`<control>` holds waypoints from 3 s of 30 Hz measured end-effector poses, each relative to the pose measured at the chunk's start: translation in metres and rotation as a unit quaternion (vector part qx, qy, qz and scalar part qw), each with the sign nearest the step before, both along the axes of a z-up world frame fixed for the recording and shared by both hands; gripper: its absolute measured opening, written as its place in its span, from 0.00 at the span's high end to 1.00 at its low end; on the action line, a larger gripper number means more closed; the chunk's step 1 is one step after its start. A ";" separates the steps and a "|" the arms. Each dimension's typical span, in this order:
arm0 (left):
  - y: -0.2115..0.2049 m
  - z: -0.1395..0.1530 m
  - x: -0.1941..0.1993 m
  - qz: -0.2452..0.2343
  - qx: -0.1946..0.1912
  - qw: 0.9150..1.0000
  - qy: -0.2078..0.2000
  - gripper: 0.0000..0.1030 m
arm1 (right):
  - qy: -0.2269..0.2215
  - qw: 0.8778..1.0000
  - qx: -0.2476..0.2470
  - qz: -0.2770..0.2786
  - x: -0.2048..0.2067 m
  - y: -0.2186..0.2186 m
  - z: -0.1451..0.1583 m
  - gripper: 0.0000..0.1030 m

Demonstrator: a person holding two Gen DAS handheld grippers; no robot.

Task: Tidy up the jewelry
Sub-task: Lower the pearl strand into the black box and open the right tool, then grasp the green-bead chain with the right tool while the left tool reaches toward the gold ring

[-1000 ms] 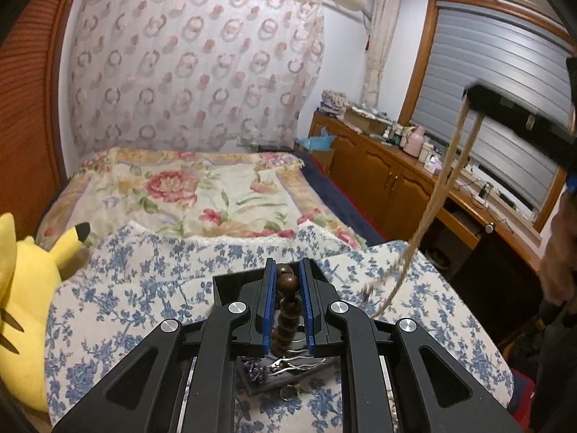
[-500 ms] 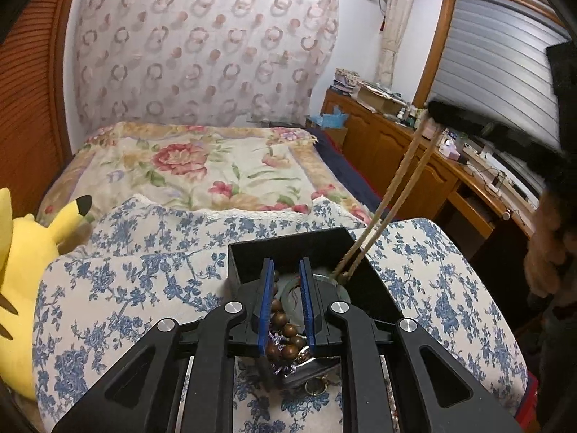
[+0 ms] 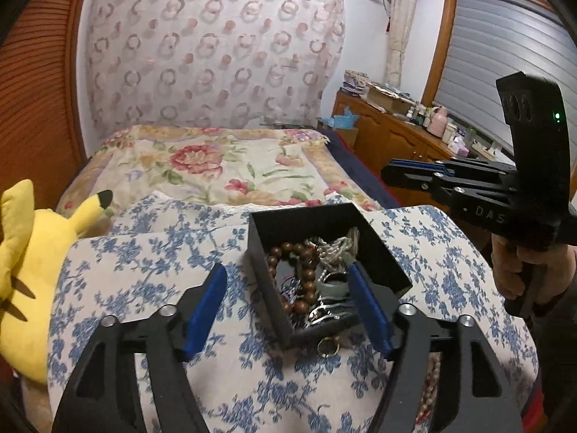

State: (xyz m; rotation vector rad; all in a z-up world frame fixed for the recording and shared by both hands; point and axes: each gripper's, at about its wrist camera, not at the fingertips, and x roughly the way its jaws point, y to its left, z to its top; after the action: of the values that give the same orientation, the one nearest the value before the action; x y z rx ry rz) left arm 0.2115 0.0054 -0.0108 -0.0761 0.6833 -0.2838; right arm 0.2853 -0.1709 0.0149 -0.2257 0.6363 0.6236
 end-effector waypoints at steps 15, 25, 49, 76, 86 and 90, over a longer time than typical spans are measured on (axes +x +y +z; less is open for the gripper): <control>0.003 -0.015 -0.063 0.014 0.027 1.000 0.002 0.08 | 0.022 0.999 0.008 -0.041 -0.097 -0.047 -0.033 0.61; -0.002 -0.034 -0.099 0.005 0.022 1.000 0.016 0.08 | 0.063 0.997 -0.014 -0.040 -0.151 -0.064 -0.076 0.61; -0.029 -0.056 -0.112 -0.032 0.026 0.998 0.045 0.08 | 0.093 0.995 0.025 -0.021 -0.157 -0.062 -0.083 0.92; -0.066 -0.076 -0.018 -0.010 0.080 0.993 0.082 0.62 | 0.048 0.997 0.047 -0.045 -0.156 -0.082 -0.058 0.91; -0.075 -0.079 -0.010 -0.004 0.104 0.991 0.079 0.63 | 0.047 0.997 0.051 -0.045 -0.157 -0.083 -0.058 0.91; -0.075 -0.078 -0.011 -0.005 0.104 0.992 0.077 0.83 | 0.046 0.997 0.052 -0.043 -0.157 -0.084 -0.057 0.91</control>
State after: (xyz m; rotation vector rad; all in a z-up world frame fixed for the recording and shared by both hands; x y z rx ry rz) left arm 0.2006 -0.0695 -0.0889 0.1052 0.8640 -0.2168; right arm 0.1279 -0.2548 -0.0419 -0.0726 0.6976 0.5842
